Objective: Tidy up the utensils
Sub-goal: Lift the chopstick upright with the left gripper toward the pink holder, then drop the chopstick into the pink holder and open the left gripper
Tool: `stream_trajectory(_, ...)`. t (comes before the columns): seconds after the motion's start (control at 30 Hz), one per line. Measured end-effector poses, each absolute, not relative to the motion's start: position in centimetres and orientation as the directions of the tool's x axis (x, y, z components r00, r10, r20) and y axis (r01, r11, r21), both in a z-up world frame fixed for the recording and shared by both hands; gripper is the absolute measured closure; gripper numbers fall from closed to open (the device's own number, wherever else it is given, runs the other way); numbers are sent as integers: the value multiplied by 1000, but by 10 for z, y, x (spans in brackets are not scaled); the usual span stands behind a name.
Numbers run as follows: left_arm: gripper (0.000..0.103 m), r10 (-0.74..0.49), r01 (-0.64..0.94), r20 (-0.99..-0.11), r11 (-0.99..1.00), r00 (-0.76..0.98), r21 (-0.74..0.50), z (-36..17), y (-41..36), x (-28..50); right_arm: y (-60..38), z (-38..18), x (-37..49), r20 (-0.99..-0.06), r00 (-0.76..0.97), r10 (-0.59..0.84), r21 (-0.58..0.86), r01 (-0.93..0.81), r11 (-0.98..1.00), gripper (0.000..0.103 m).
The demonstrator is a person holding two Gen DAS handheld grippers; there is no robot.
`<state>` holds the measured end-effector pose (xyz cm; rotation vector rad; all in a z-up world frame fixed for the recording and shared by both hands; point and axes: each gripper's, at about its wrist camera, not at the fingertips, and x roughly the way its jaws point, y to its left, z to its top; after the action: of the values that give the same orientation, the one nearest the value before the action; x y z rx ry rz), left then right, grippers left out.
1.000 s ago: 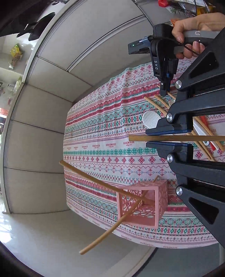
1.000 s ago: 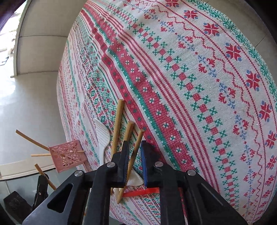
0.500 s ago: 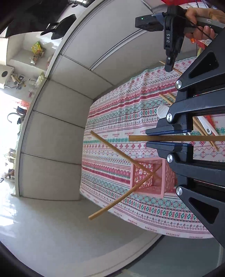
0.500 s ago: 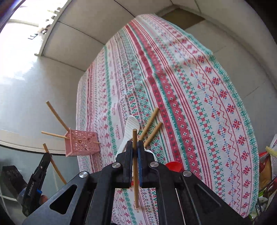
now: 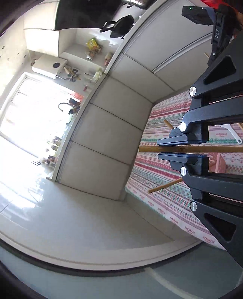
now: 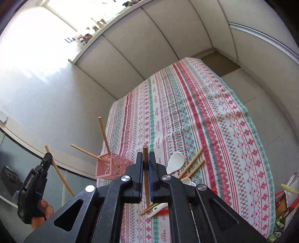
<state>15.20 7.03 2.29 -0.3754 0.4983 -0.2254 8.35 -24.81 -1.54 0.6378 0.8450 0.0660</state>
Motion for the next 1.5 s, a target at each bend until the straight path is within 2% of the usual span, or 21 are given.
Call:
stream_trajectory(0.23, 96, -248, 93, -351, 910, 903, -405, 28, 78, 172, -224, -7, 95, -654, 691, 308, 535, 136, 834, 98)
stream_trajectory(0.43, 96, -137, 55, -217, 937, 967, -345, 44, 71, 187, -218, 1, 103, -613, 726, 312, 554, 113, 825, 98)
stream_trajectory(0.7, 96, -31, -6, -141, 967, 989, -253, 17, 60, 215, -213, 4, 113, -590, 739, 326, 566, 90, 820, 98)
stream_trajectory(0.9, 96, -15, -11, -140, 983, 990, -183, -9, 51, 224, -210, -4, 120, -606, 724, 330, 557, 91, 825, 98)
stream_trajectory(1.17, 95, -13, -26, -178, 976, 984, -215, -26, 60, 237, -205, -9, 121, -616, 715, 330, 548, 88, 832, 98)
stream_trajectory(1.33, 95, -25, -16, -213, 982, 977, -189, -33, 57, 232, -201, -9, 120, -617, 715, 329, 537, 77, 840, 98)
stream_trajectory(1.5, 94, -48, 12, -285, 992, 957, -127, -39, 48, 226, -202, -6, 119, -609, 720, 333, 546, 75, 835, 98)
